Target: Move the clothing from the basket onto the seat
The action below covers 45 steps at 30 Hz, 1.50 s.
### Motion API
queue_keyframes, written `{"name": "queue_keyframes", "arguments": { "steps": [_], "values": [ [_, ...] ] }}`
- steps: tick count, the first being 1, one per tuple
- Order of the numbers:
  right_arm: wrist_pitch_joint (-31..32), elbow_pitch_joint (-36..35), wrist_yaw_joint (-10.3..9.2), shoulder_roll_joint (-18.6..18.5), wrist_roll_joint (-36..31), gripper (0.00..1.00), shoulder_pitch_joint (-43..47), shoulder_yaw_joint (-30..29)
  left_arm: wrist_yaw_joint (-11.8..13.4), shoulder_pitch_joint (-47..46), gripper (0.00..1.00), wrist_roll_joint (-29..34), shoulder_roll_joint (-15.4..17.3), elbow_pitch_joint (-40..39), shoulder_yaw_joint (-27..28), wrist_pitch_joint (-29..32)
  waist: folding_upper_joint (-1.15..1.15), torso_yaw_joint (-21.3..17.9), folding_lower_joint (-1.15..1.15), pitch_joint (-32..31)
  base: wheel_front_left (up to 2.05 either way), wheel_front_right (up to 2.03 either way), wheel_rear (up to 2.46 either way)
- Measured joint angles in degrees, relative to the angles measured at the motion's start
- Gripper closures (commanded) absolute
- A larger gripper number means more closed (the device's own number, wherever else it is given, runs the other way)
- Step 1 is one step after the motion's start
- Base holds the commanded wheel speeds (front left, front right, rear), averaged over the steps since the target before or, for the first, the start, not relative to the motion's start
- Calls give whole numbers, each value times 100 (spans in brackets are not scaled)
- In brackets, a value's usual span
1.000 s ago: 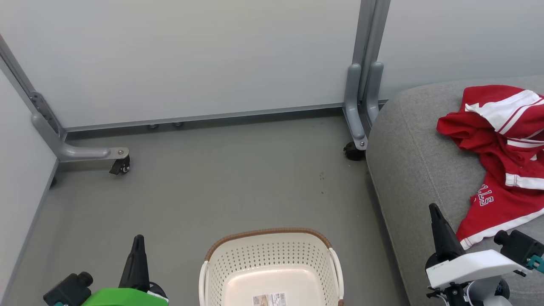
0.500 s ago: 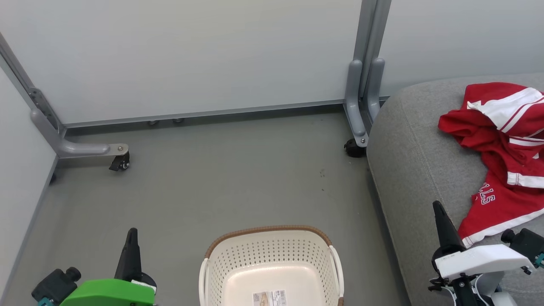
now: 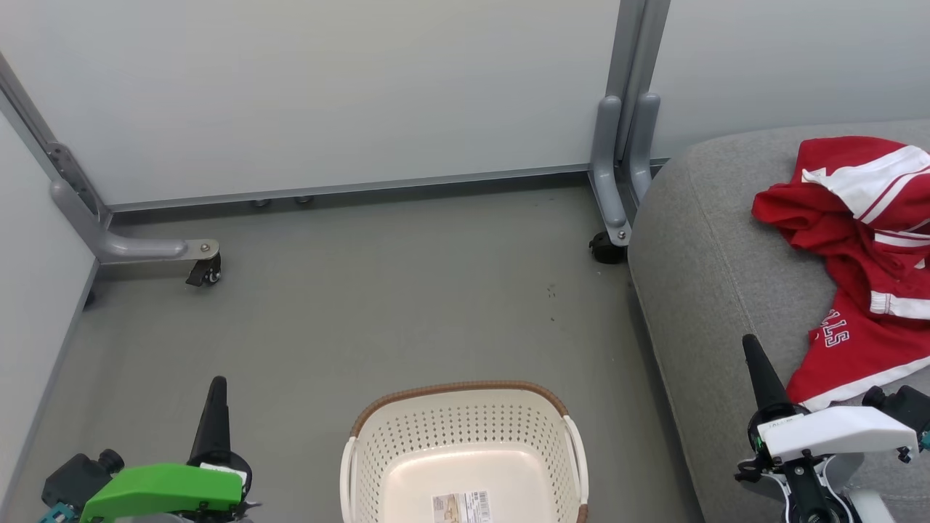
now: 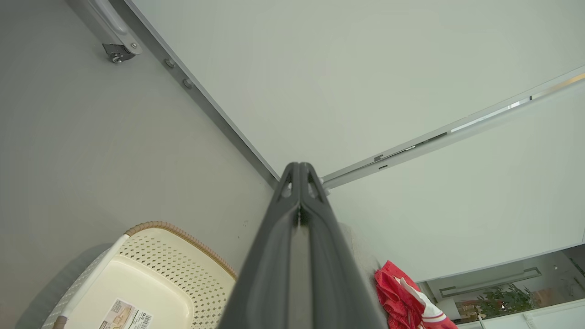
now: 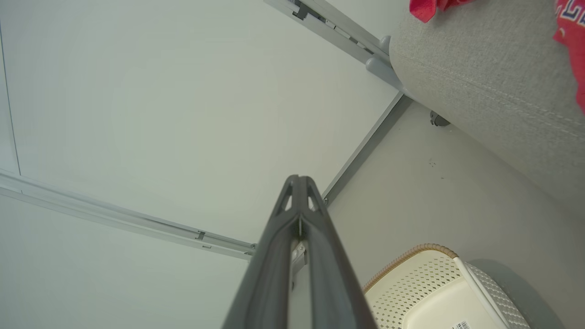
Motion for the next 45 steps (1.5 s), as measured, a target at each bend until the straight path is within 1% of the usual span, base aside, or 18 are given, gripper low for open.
{"name": "queue_keyframes", "arguments": {
  "steps": [22,45],
  "values": [
    [309,136,-1,87,1148,100,-185,-203,-100,-230,100,-1184,2,113,208,316,0,18,0,101,0,0,0],
    [588,248,-1,138,2121,100,-388,-392,-181,-454,100,-2167,-2,202,403,594,0,36,0,205,0,0,0]
  ]
}}
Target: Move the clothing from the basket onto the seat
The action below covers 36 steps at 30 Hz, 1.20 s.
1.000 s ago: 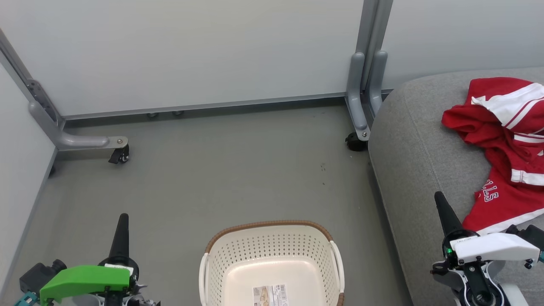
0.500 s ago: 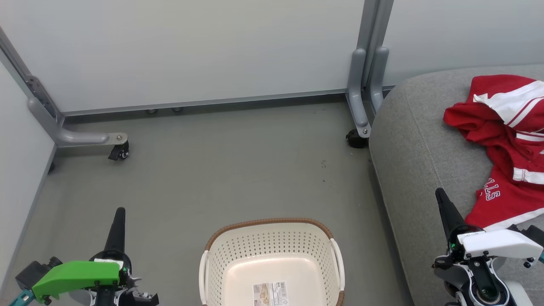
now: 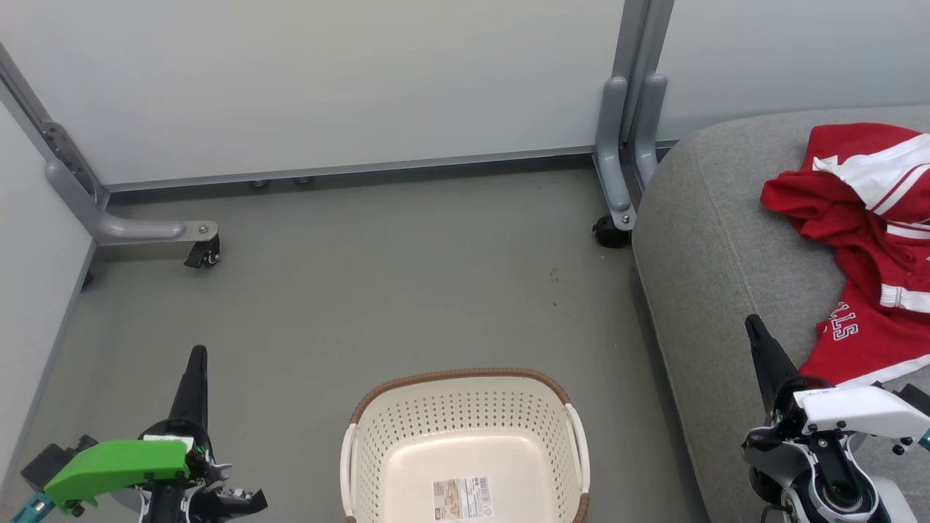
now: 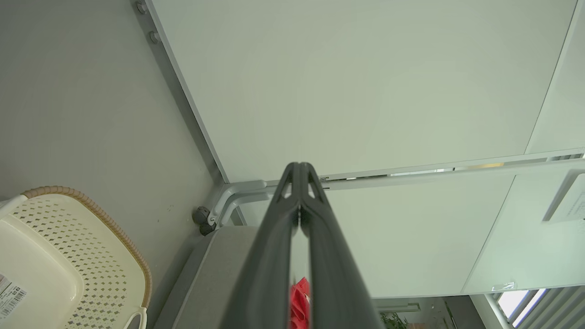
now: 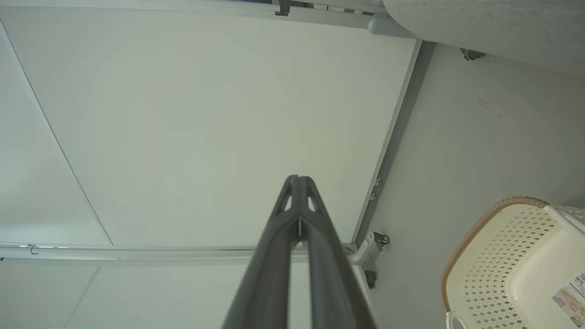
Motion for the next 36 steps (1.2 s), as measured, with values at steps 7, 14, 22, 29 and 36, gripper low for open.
{"name": "queue_keyframes", "arguments": {
  "steps": [7,14,22,29,36],
  "values": [
    [78,34,0,15,264,100,-18,-56,-26,-65,100,-275,-2,23,53,87,0,6,0,32,0,0,0],
    [163,66,0,31,517,100,-77,-103,-46,-127,100,-535,-7,55,120,162,0,11,0,64,0,0,0],
    [176,73,0,42,558,100,-104,-121,-52,-146,100,-578,-15,60,142,190,0,12,0,69,0,0,0],
    [181,73,0,49,557,100,-104,-131,-53,-147,100,-576,-23,59,152,192,0,12,0,69,0,0,0],
    [185,74,0,57,554,100,-104,-143,-53,-147,100,-573,-33,62,162,199,0,12,0,69,0,0,0]
  ]
}}
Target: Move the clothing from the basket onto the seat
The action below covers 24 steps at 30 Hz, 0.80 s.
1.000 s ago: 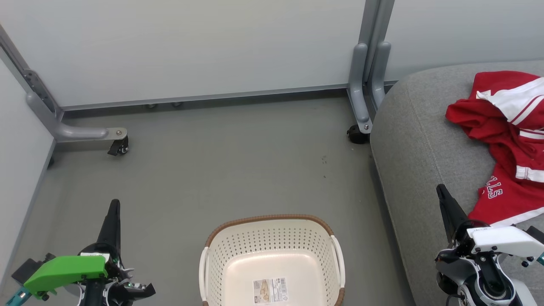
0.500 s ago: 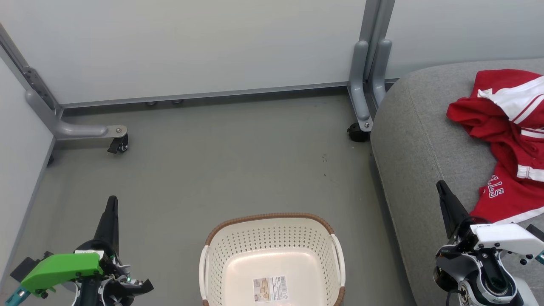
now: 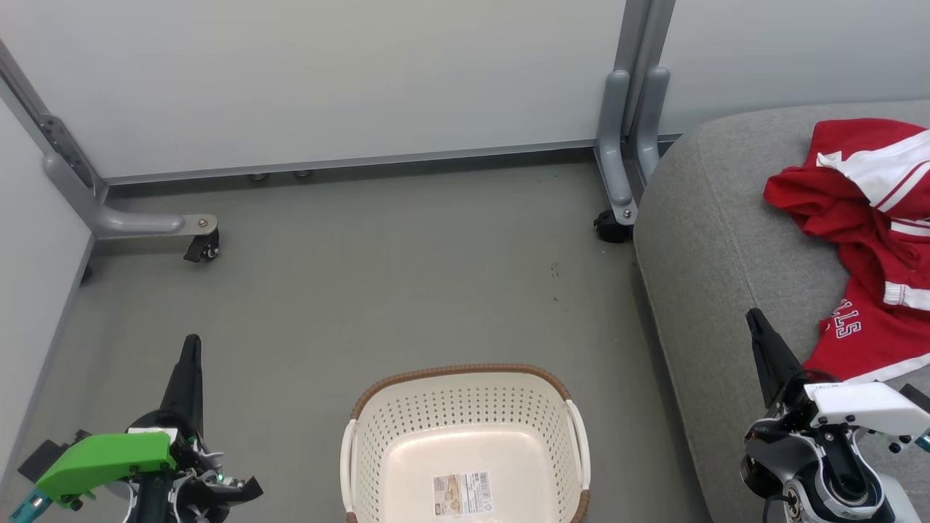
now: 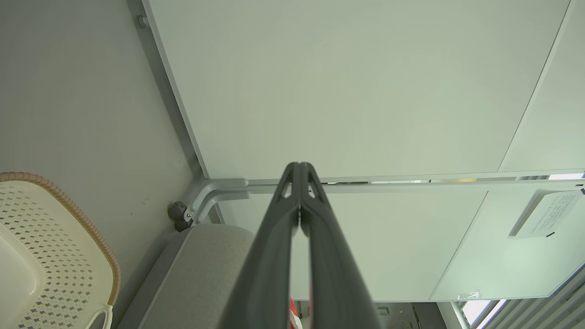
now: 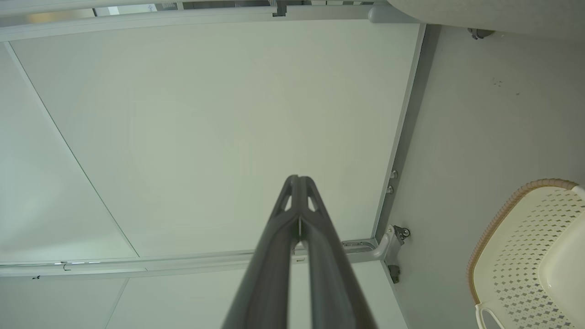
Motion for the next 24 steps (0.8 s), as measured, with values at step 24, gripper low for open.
{"name": "queue_keyframes", "arguments": {
  "steps": [24],
  "values": [
    [40,2,0,31,-18,100,-1,-33,0,-3,100,23,-40,1,26,37,0,0,0,0,0,0,0]
  ]
}}
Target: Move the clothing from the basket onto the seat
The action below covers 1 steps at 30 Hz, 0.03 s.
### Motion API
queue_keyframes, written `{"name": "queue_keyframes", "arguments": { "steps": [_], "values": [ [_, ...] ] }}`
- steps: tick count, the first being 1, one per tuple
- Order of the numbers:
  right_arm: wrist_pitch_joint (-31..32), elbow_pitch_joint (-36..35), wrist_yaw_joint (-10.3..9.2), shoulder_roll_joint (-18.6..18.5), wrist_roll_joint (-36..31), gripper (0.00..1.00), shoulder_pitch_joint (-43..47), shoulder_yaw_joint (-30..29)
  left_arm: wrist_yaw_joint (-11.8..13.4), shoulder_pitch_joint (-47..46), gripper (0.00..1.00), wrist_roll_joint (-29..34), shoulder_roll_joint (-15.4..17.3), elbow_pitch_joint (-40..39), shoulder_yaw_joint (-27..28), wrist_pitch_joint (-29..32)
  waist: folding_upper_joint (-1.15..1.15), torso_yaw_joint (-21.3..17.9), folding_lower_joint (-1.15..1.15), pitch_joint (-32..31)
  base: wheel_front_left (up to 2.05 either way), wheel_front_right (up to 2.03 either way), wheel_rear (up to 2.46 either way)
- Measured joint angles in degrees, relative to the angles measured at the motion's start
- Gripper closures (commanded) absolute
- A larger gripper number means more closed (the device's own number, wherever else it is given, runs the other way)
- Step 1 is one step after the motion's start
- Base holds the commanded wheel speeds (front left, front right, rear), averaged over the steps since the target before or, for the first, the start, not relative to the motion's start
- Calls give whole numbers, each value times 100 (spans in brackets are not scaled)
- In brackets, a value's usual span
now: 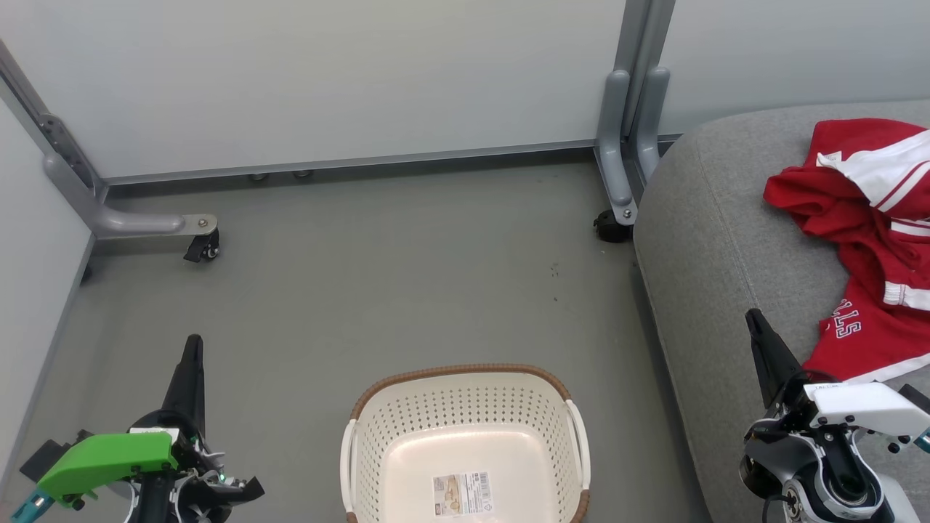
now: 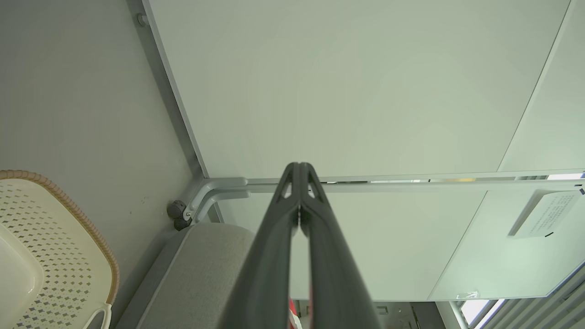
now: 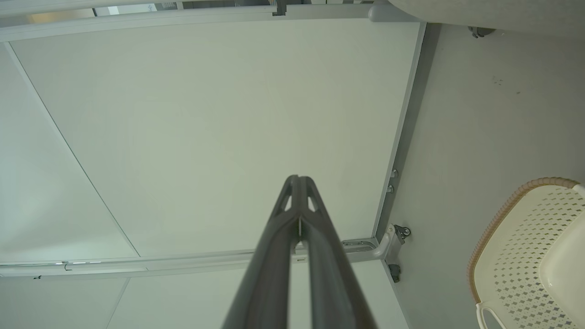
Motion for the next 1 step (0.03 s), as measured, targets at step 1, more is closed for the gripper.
{"name": "queue_keyframes", "arguments": {
  "steps": [1],
  "values": [
    [0,0,0,2,-1,100,0,-1,0,0,100,1,-1,-1,1,2,0,0,0,0,0,0,0]
  ]
}}
